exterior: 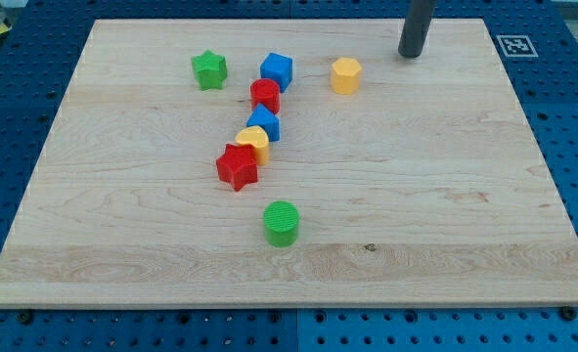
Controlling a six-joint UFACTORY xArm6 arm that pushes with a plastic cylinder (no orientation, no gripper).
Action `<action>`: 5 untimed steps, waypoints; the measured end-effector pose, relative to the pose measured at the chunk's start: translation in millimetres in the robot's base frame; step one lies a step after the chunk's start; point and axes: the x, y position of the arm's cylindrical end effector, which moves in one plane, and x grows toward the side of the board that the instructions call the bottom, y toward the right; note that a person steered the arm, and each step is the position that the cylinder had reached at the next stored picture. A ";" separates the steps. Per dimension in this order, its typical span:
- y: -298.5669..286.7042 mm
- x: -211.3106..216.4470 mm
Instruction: Move the yellow hexagon to the top left side of the blue cube
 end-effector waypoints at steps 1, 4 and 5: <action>-13.5 18.0; -41.6 47.9; -47.3 59.7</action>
